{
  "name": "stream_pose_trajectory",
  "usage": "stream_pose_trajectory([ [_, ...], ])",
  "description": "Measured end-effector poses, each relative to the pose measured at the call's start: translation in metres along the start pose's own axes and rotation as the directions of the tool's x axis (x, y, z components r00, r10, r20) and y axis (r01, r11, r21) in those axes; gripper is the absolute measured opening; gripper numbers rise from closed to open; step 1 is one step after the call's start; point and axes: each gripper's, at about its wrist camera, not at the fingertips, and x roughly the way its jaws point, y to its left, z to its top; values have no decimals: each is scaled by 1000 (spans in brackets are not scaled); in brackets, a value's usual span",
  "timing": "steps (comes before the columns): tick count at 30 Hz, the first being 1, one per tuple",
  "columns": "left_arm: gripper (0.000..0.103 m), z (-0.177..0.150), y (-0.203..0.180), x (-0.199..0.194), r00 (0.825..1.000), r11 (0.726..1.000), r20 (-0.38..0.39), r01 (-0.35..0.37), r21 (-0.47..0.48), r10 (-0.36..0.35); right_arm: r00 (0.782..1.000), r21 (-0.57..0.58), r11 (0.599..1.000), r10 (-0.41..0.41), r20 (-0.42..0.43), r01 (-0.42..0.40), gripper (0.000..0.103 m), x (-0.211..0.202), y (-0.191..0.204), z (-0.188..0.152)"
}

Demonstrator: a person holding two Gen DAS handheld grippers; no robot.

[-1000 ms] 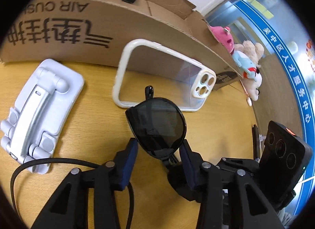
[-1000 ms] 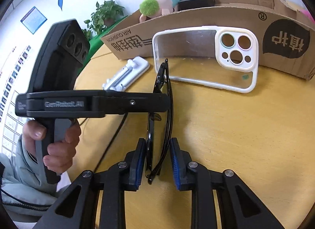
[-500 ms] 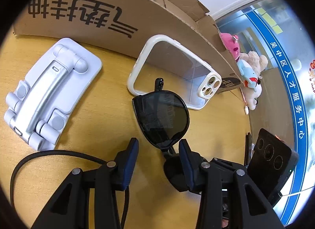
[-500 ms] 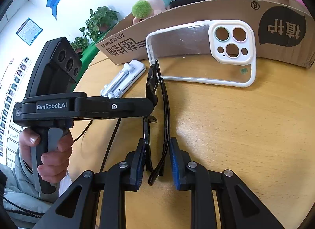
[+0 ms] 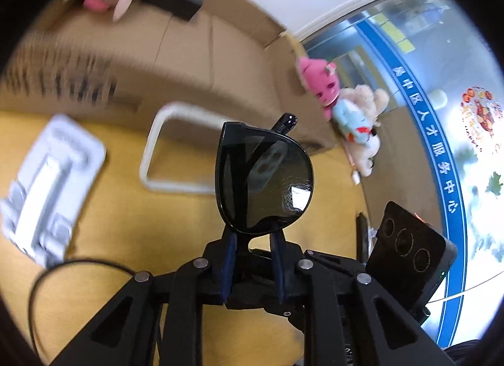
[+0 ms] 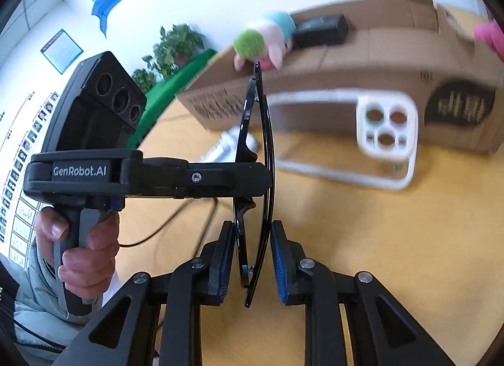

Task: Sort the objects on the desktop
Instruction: 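Grasp the black sunglasses with both grippers and lift them, then carry the sunglasses with both grippers over into the cardboard box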

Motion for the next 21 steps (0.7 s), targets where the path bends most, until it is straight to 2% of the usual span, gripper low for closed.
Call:
stream_pose_trajectory([
  [4,20,30,-30,-15,999,996,43,-29,89,25,998,-51,999,-2,60,5,22,-18,8,31],
  [11,20,115,-80,-25,993,973,118,-50,226,23,982,-126,991,-21,186,45,22,-47,7,116],
  [17,20,203,-82,-17,992,974,123,0,225,-28,972,-133,988,-46,231,79,22,-56,-16,203],
  [21,20,251,-73,0,994,978,110,-13,210,-11,977,-118,991,-42,210,68,22,-43,-39,252],
])
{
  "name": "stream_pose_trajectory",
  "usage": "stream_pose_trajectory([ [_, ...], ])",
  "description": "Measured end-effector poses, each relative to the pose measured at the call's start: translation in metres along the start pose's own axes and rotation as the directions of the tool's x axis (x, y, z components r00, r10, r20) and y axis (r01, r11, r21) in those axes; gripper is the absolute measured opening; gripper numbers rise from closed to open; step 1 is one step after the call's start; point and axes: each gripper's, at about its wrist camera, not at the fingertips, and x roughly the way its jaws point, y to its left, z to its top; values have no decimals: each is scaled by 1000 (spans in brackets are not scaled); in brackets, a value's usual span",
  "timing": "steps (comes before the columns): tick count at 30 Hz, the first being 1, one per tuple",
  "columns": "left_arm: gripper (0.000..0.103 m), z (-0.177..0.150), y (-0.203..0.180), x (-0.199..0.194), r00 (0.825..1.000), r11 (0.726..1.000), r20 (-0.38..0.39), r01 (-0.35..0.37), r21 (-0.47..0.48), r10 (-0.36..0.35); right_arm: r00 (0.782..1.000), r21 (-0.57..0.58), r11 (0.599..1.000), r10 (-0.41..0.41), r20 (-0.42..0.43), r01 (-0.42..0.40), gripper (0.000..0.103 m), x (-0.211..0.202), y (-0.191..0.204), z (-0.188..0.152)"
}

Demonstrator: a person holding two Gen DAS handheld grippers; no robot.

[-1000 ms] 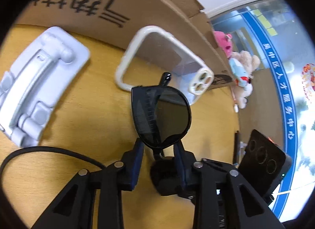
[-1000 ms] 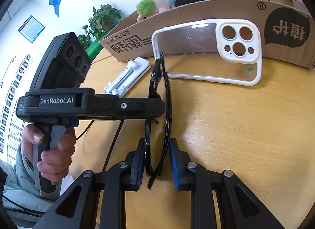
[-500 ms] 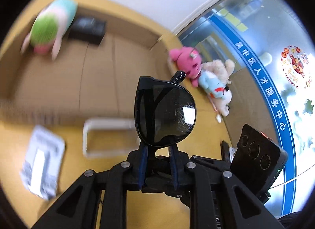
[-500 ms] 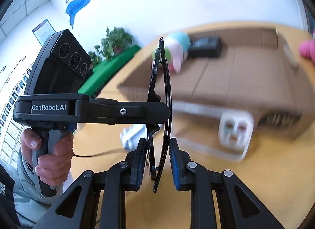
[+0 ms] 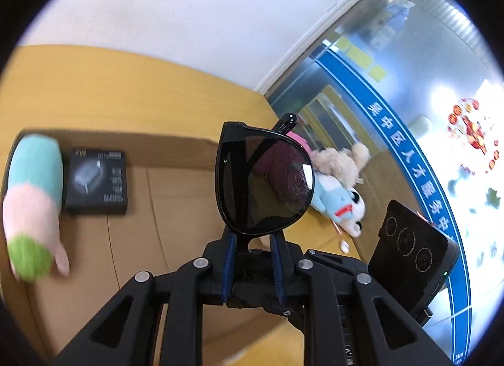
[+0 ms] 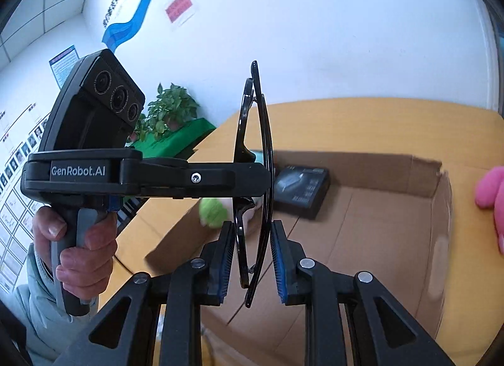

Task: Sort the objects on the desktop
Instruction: 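Carry the sunglasses with both grippers over into the cardboard box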

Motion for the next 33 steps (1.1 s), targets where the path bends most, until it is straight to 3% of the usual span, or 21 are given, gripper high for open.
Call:
stream_pose_trajectory([
  [6,19,40,50,61,995,995,-89,-47,-90,39,996,104,994,34,-82,-25,22,62,-57,29],
  [11,19,44,102,117,978,976,-192,-119,-183,83,984,222,975,63,-167,-25,22,116,-105,13],
  [16,19,38,131,149,953,957,-267,-201,-207,143,967,316,948,109,-230,-31,22,161,-142,-2],
  [21,20,38,136,166,926,943,-325,-266,-200,192,958,352,936,114,-262,-15,22,179,-154,-9],
  [28,21,41,141,170,911,923,-358,-301,-239,204,956,373,928,87,-280,25,22,179,-157,-14],
  [33,26,46,130,144,922,932,-320,-294,-212,218,954,448,893,99,-284,41,22,181,-162,-17],
])
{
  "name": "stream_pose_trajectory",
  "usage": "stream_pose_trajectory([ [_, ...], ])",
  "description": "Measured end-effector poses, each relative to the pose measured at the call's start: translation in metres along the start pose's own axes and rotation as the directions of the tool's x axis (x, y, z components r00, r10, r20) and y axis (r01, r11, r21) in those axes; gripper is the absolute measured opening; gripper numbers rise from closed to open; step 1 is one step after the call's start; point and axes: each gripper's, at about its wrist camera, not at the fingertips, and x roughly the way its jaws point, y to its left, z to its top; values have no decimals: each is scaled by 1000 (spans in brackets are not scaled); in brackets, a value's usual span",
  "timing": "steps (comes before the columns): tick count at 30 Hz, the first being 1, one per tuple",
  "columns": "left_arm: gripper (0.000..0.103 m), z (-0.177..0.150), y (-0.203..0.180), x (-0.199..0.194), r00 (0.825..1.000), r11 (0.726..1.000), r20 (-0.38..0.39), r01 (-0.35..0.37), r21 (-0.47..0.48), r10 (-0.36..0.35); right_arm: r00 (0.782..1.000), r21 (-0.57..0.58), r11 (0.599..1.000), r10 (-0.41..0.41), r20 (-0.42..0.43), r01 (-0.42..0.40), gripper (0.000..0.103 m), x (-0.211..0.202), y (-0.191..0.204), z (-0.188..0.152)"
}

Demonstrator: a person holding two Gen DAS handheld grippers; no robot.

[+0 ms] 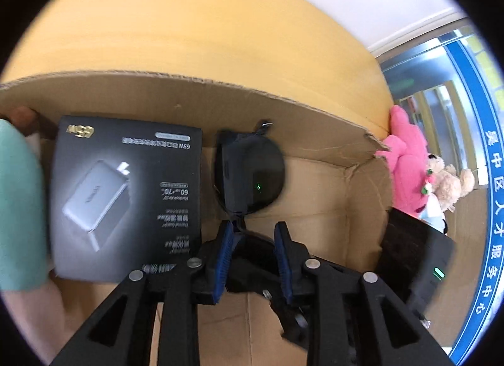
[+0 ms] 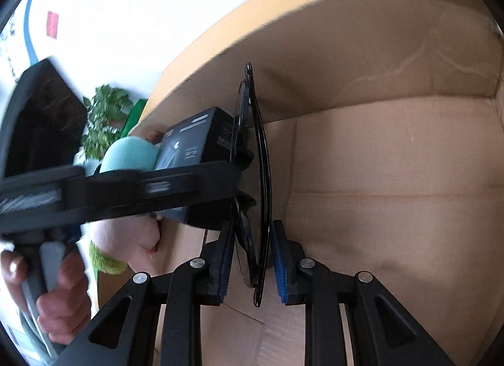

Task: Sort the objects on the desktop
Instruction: 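Carry the sunglasses with both grippers over into the cardboard box, then open both grippers to drop the sunglasses beside the charger box, withdraw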

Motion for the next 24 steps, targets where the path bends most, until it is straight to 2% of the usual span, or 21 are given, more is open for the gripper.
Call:
stream_pose_trajectory([
  [7,26,-11,12,-34,998,1000,68,-7,0,7,999,45,998,45,-24,-44,22,9,4,-3],
  [10,26,-15,11,-37,997,1000,75,-3,-5,3,997,70,995,73,-27,-71,23,26,-7,5],
  [14,26,-21,17,-50,996,1000,92,2,-3,-1,997,88,994,72,-21,-70,30,28,-5,1],
  [15,26,-22,19,-53,995,1000,98,3,-3,-3,998,85,994,64,-20,-63,37,29,-6,4],
  [16,26,-24,19,-55,995,1000,104,2,-1,-2,998,81,995,56,-15,-55,50,27,-4,4],
  [18,26,-28,19,-58,993,1000,114,-8,7,7,999,59,998,34,3,-35,59,19,-2,3],
  [21,26,-34,18,-63,991,999,131,-23,23,20,997,4,997,-76,35,76,77,0,9,-1],
  [24,26,-42,15,-71,985,999,169,-36,34,30,990,-20,992,-124,68,126,77,-15,12,-6],
])
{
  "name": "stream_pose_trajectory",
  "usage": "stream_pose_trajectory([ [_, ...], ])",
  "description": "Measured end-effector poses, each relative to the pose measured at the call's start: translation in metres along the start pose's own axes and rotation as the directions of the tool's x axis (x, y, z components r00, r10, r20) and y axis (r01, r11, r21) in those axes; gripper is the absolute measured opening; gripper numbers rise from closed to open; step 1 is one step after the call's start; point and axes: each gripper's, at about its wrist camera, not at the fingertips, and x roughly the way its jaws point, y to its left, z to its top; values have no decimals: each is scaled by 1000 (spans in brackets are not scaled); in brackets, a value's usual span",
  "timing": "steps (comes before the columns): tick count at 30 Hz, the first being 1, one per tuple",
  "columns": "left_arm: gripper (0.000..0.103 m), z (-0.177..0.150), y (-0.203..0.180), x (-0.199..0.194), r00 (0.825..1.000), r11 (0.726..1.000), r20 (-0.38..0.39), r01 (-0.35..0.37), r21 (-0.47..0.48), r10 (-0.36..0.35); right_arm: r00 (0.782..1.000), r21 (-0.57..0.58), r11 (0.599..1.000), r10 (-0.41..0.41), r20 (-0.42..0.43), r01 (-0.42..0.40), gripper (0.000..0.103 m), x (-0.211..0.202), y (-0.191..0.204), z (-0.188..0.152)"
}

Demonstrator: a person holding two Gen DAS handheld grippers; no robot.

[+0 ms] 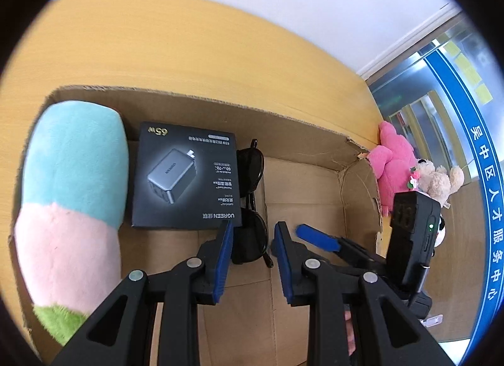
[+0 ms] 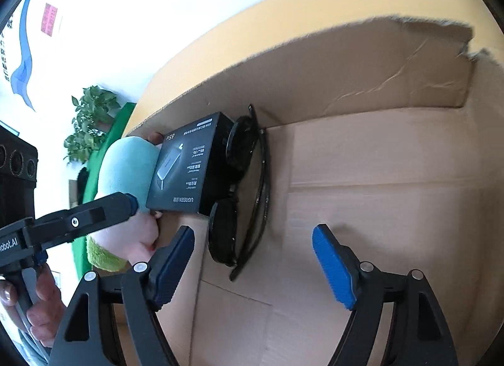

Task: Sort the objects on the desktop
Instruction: 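Open both grippers to drop the sunglasses beside the charger box, withdraw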

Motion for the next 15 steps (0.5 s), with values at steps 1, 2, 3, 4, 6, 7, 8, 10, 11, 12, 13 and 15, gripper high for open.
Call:
stream_pose_trajectory([
  [1,26,-2,0,-3,1000,1000,9,3,-1,-3,1000,-5,1000,-10,6,10,77,-2,1,-1],
  [2,26,-4,0,-6,1000,1000,16,8,-3,-8,1000,-8,1000,-27,14,27,77,-4,3,-2],
  [3,26,-6,0,-8,1000,1000,22,9,-3,-9,999,-26,999,-46,21,47,77,-6,6,-4],
  [4,26,-9,1,-11,1000,1000,27,4,1,-4,998,-40,998,-57,25,58,77,-6,9,-5],
  [6,26,-15,1,-18,999,1000,40,-15,15,15,996,-75,993,-85,40,88,77,-10,14,-6],
  [7,26,-18,1,-21,999,999,47,-24,24,22,993,-98,989,-107,52,112,77,-12,20,-8],
  [8,26,-22,1,-24,998,999,56,-34,34,32,988,-101,984,-138,75,145,77,-17,24,-11],
  [10,26,-30,0,-34,994,996,90,-67,61,62,975,-139,968,-195,108,209,77,-26,36,-18],
  [11,26,-36,-2,-41,989,992,122,-99,82,89,965,-154,957,-227,128,246,78,-34,41,-24],
  [12,26,-42,-3,-47,983,987,149,-127,99,111,959,-167,949,-245,144,268,79,-40,46,-29],
  [13,26,-49,-6,-54,975,981,180,-152,117,130,950,-185,938,-265,165,294,81,-43,55,-35],
  [15,29,-67,-15,-71,951,963,259,-217,161,171,926,-227,907,-308,219,355,86,-60,68,-54],
])
